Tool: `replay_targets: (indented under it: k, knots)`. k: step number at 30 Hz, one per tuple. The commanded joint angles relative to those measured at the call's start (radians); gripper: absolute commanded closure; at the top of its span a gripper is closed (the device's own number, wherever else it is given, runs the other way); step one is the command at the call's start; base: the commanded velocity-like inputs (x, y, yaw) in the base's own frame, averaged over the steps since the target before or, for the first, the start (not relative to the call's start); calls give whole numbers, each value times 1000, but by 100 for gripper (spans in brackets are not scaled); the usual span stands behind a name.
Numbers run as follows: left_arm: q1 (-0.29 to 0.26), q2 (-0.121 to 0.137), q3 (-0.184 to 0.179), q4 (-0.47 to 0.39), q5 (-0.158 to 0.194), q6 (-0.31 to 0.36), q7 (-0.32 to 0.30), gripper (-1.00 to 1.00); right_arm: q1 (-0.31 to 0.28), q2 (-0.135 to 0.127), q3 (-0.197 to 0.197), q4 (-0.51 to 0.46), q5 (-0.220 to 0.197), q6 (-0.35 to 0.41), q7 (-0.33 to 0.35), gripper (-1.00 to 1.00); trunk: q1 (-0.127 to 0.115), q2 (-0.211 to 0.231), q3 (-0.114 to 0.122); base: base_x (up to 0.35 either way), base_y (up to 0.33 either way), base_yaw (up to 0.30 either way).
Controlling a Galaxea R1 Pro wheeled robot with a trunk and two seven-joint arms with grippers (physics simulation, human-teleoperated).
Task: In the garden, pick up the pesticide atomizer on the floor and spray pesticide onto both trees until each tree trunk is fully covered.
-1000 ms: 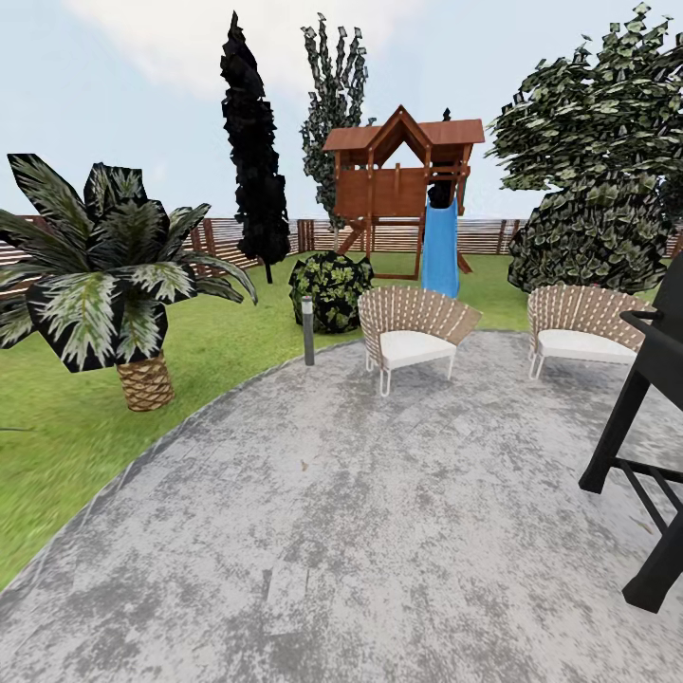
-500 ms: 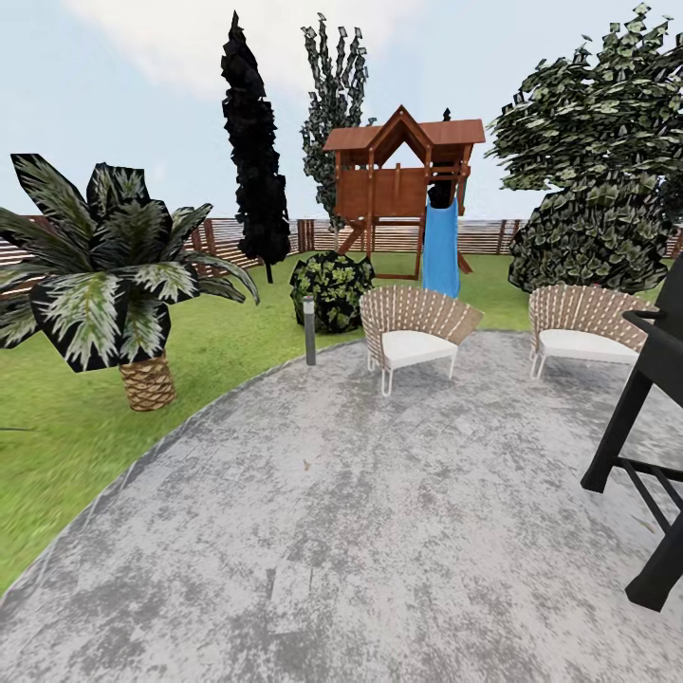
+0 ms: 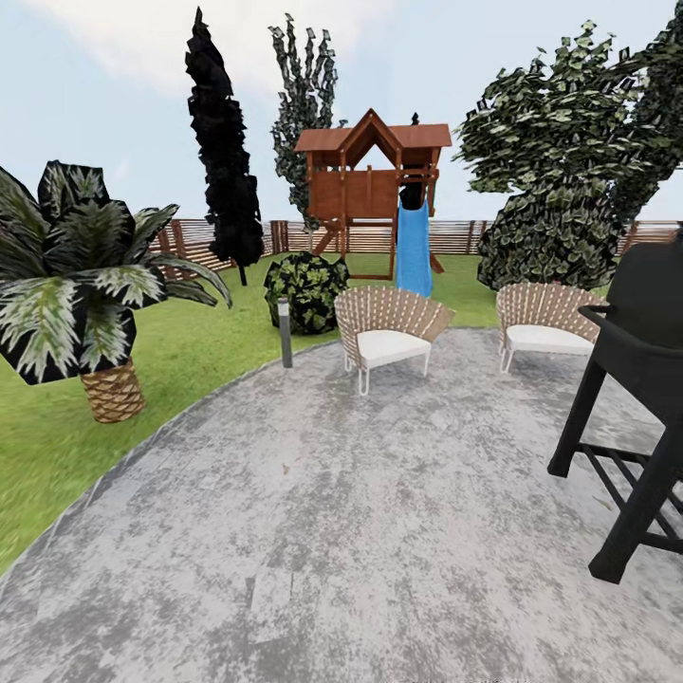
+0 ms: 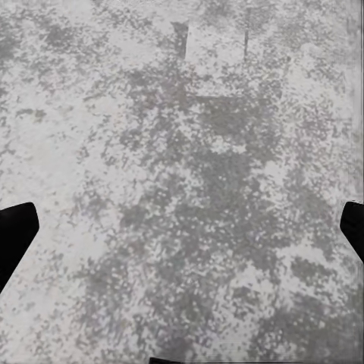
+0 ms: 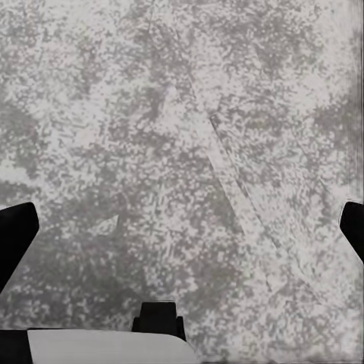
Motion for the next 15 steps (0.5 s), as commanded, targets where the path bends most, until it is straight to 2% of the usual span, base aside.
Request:
replay_targets:
  k: [1, 15]
  knots:
    - [1, 0, -2, 14, 7, -2, 0, -100, 0, 0, 0, -1, 0, -2, 0, -100, 0, 0, -1, 0, 0, -295]
    - [1, 0, -4, 34, 7, -3, 0, -100, 0, 0, 0, 0, -1, -2, 0, -100, 0, 0, 0, 0, 0, -299]
